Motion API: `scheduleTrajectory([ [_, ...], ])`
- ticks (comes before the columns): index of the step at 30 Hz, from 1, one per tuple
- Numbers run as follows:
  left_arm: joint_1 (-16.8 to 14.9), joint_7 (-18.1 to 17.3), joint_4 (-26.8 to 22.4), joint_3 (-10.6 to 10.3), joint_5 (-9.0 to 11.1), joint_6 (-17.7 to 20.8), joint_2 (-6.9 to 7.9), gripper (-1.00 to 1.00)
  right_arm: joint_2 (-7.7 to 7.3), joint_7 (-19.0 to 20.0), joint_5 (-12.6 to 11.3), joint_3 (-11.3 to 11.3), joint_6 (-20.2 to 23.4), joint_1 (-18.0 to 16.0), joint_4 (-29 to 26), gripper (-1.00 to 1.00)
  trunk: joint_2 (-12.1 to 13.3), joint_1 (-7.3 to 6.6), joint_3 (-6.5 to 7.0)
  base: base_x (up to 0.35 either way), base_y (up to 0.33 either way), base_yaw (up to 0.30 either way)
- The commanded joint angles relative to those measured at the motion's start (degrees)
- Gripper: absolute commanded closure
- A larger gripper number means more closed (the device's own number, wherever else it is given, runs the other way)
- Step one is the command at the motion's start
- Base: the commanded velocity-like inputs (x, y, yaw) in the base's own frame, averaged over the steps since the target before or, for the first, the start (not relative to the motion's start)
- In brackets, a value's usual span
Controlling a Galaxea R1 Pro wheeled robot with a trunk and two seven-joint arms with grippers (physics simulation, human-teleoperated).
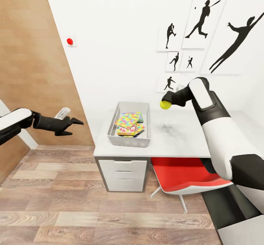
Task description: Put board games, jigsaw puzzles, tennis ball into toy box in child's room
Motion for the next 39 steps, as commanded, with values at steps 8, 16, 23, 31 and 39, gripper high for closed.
scheduleTrajectory([
  [8, -0.1, 0.3, -6.6, 6.9, 1.2, 3.1, 1.37, -1.0, 3.55, -3.0, -0.6, 6.2, -0.1, 0.2, 2.3, 1.0, -0.1, 0.04, -0.12, 0.0, 0.001, 0.0],
  [16, 0.0, 0.3, -7.6, 9.8, 1.2, 5.6, 2.62, -1.0, 6.46, -3.5, -0.6, 7.5, -0.2, 0.2, 2.0, 1.0, -0.1, 0.04, -0.12, 0.029, 0.128, 0.0],
  [23, 0.1, 0.3, -7.3, 9.9, 1.1, 5.8, 3.77, -1.0, 7.08, -3.6, -0.5, 7.6, -0.1, 0.2, 2.3, 1.0, -0.1, 0.04, -0.12, 0.053, 0.139, 0.0],
  [31, 0.2, 0.4, -7.1, 9.9, 0.9, 5.8, 4.43, -1.0, 7.37, -3.6, -0.5, 7.7, -0.2, 0.2, 2.6, 1.0, -0.1, 0.04, -0.24, 0.186, 0.227, 0.0],
  [39, 0.4, 0.4, -7.0, 9.7, 0.6, 5.6, 4.44, -1.0, 7.38, -3.6, -0.6, 7.6, -0.2, 0.2, 3.7, 1.0, -0.1, 0.04, -0.86, 0.196, 0.1, 0.0],
])
